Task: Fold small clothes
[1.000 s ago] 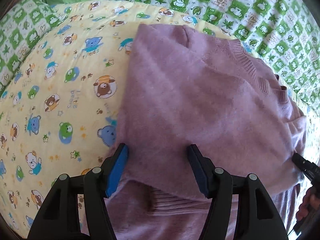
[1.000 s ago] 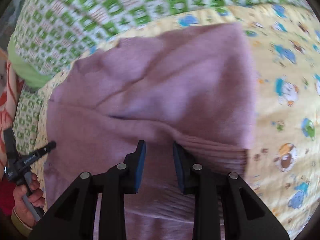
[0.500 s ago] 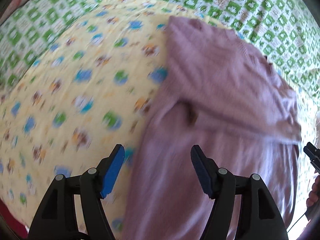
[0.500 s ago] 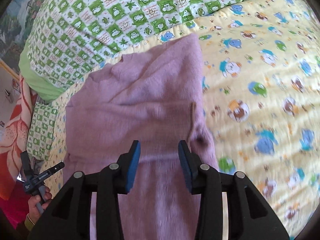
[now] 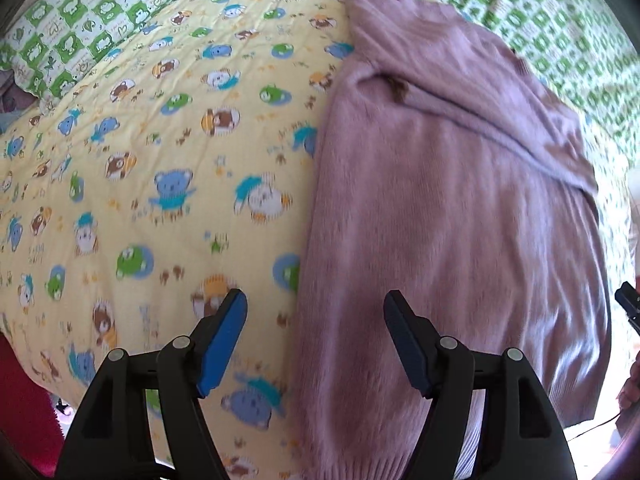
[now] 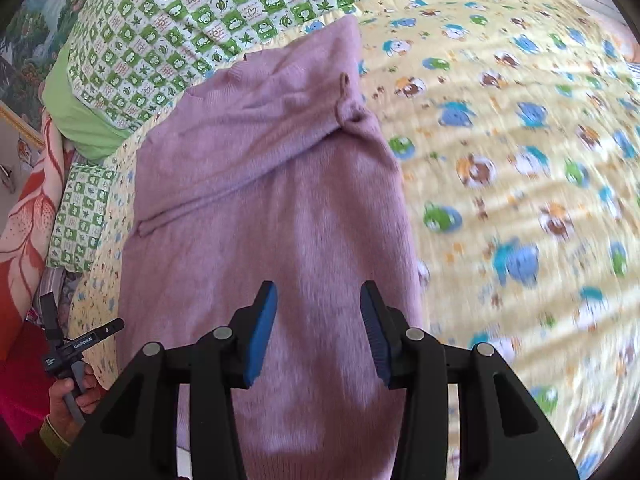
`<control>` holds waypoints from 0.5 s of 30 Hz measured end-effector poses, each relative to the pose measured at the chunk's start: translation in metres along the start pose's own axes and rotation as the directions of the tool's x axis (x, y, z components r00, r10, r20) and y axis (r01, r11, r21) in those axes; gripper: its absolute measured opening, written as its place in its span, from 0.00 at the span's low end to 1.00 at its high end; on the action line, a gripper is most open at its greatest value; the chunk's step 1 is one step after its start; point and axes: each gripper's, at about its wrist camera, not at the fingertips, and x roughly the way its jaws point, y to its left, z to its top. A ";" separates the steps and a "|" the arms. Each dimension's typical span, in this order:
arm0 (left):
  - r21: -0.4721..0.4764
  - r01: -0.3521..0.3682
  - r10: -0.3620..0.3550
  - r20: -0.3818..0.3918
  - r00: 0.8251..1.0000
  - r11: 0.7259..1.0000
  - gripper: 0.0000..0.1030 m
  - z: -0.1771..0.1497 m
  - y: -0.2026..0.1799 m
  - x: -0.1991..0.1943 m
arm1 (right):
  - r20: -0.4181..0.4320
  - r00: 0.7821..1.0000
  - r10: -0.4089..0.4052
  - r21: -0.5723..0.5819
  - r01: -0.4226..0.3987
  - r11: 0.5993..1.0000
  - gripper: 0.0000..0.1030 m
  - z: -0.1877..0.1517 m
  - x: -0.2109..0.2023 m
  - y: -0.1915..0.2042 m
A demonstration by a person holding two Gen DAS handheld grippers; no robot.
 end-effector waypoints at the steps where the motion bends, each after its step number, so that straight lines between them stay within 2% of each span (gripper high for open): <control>1: 0.011 -0.002 0.002 -0.003 1.000 1.000 0.70 -0.005 0.000 -0.002 | 0.004 1.000 -0.004 0.003 0.004 1.000 0.44 -0.005 -0.004 -0.001; 9: 0.047 0.033 -0.031 -0.045 0.998 0.998 0.76 -0.045 0.004 -0.010 | 0.011 0.999 -0.049 0.062 0.048 0.997 0.45 -0.049 -0.032 -0.021; 15: 0.054 0.061 -0.057 -0.069 0.996 0.997 0.78 -0.068 0.009 -0.015 | -0.022 0.999 -0.040 0.065 0.041 0.997 0.45 -0.075 -0.034 -0.021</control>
